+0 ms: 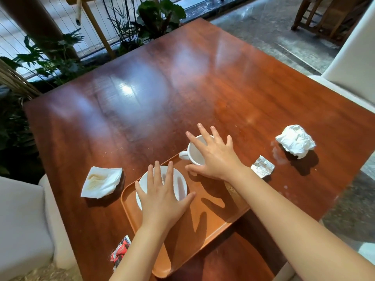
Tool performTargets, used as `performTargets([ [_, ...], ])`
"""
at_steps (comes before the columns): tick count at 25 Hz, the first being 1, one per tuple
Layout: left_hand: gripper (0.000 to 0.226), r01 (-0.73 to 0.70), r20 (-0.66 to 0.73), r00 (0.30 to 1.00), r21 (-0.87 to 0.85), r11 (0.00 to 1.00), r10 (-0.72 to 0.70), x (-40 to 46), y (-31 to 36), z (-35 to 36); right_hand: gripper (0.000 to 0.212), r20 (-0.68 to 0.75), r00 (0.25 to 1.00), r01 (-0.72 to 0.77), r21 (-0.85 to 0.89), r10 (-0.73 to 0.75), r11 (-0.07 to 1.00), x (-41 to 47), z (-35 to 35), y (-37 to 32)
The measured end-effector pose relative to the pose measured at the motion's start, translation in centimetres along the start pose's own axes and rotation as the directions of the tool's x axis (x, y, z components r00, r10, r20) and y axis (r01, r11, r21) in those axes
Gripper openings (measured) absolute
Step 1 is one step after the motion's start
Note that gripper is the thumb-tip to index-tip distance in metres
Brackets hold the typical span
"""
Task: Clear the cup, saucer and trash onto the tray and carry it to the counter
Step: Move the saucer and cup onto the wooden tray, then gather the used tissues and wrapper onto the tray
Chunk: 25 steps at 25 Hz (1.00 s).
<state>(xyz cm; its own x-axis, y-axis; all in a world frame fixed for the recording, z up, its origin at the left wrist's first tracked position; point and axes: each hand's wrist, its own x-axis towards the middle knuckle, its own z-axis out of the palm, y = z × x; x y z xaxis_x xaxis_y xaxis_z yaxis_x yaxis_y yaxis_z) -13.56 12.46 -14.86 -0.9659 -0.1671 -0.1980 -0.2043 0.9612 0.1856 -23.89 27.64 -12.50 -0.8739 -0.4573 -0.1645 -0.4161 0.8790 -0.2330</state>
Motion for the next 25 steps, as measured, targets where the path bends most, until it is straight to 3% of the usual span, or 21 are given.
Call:
performTargets([
  [2,0.077,-0.069,-0.14,0.989,-0.167,0.984,0.046,-0.8,1.2,-0.2,0.079,-0.024,1.0,-0.015,0.031,0.016,0.999,-0.2,0.0,0.3],
  [7,0.053,-0.293,-0.31,0.926,-0.235,0.927,0.214,-1.7,4.7,0.1,0.062,-0.079,0.997,0.004,0.106,0.004,0.994,-0.9,-0.3,2.0],
  [9,0.042,-0.429,-0.392,0.867,-0.277,0.86,0.306,-1.4,6.2,0.2,0.054,-0.266,0.964,0.021,0.16,0.022,0.987,-1.5,-1.1,3.3],
  [11,0.031,-0.569,-0.434,0.791,-0.266,0.778,0.431,-0.9,8.5,0.6,0.042,-0.485,0.871,-0.018,0.138,0.084,0.99,-2.6,-2.1,6.3],
  [13,0.028,-0.656,-0.392,0.738,-0.223,0.721,0.549,0.1,11.4,1.5,0.032,-0.548,0.817,-0.158,0.09,0.182,0.983,-4.2,-2.5,10.4],
  [17,0.036,-0.698,-0.216,0.714,-0.141,0.702,0.666,2.5,16.3,4.7,0.049,-0.302,0.846,-0.47,-0.032,0.44,0.882,-6.9,-1.2,16.3],
  [21,0.046,-0.692,-0.116,0.721,-0.061,0.72,0.683,3.8,17.4,6.5,0.042,-0.269,0.835,-0.495,0.012,0.48,0.869,-7.5,0.6,18.4],
  [25,0.033,-0.67,-0.151,0.738,-0.047,0.741,0.658,4.2,17.7,6.8,0.028,-0.355,0.818,-0.448,0.101,0.453,0.888,-7.4,1.3,18.7],
])
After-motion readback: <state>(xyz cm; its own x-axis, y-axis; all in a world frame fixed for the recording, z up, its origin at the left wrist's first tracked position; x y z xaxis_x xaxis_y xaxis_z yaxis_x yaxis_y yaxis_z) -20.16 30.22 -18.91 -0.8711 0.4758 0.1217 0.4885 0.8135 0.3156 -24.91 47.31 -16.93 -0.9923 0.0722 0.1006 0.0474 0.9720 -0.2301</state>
